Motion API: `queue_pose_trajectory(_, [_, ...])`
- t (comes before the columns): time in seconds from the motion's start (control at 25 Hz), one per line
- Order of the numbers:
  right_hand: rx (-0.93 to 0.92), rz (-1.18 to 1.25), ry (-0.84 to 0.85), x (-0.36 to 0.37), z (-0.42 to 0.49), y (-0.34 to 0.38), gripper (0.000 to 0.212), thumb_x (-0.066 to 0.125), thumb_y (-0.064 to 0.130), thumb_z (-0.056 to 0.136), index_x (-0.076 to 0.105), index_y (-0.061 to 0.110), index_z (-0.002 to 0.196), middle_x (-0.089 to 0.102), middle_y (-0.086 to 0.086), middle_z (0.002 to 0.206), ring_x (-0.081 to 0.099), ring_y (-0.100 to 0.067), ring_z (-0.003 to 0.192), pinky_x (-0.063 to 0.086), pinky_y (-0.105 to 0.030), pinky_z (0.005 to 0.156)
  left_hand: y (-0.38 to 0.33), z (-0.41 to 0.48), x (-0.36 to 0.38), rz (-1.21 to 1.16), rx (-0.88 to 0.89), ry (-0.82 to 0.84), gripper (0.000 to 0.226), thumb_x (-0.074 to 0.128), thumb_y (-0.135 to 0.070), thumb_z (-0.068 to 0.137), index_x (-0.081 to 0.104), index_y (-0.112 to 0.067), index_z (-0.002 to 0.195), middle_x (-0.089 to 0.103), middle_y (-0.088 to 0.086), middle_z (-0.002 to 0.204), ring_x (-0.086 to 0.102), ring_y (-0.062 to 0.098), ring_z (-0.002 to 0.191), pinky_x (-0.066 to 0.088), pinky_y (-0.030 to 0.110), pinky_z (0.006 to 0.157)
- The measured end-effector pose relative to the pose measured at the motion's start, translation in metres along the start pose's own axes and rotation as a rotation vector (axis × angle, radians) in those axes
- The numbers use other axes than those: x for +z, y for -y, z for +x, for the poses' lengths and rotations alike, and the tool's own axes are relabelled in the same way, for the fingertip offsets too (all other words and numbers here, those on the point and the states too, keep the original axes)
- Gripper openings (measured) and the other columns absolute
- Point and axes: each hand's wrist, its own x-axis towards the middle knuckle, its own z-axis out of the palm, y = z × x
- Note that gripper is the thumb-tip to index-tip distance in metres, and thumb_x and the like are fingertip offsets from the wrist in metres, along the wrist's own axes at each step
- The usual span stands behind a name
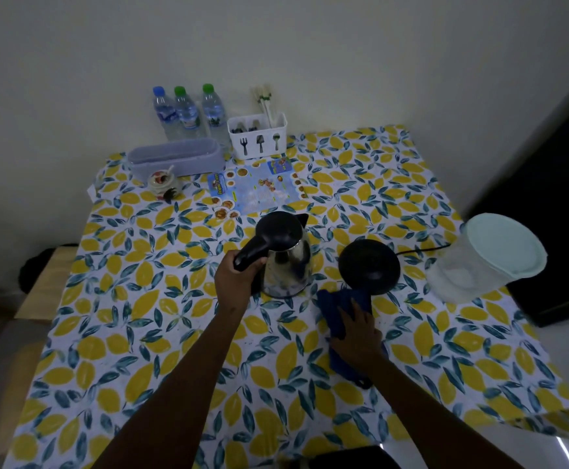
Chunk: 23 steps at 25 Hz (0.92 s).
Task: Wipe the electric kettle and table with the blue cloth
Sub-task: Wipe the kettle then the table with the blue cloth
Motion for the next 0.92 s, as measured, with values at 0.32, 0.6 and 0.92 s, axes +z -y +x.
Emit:
queue_pose_trajectory(0.32, [0.031, -0.087, -0.29, 0.036, 0.0, 0.018, 0.061, 0.028, 0.063, 0.092, 0.017, 0.041, 0.148, -0.001, -0.009, 0.162, 0.006, -0.036, 0.145, 0.023, -0.064, 0.106, 0.06, -0.038, 0.001, 0.167, -0.055, 0.062, 0.063, 0.05, -0.034, 0.098, 0.02, -0.012, 0.149, 0.031, 0.011, 0.154, 0.032, 0.025, 0.14, 0.034, 0.042, 0.112])
queue_pose_trajectory(0.6, [-0.047, -0.095, -0.254, 0.035, 0.008, 0.021, 0.054, 0.038, 0.055, 0.093, 0.03, 0.04, 0.144, 0.013, -0.003, 0.161, 0.014, -0.038, 0.142, 0.033, -0.062, 0.099, 0.131, -0.103, -0.01, 0.767, -0.115, 0.341, 0.057, 0.036, -0.012, 0.1, 0.013, -0.009, 0.152, 0.006, 0.012, 0.163, 0.001, 0.029, 0.15, 0.013, 0.046, 0.122])
queue_pose_trajectory(0.92, [-0.491, -0.29, -0.14, 0.066, -0.03, 0.06, 0.051, 0.048, 0.051, 0.089, 0.04, 0.041, 0.138, 0.034, -0.001, 0.155, 0.037, -0.039, 0.135, 0.046, -0.058, 0.09, 0.154, -0.133, -0.037, 0.821, -0.063, 0.393, 0.061, 0.037, -0.009, 0.1, 0.005, -0.008, 0.152, -0.002, 0.011, 0.163, -0.004, 0.028, 0.15, 0.011, 0.041, 0.123])
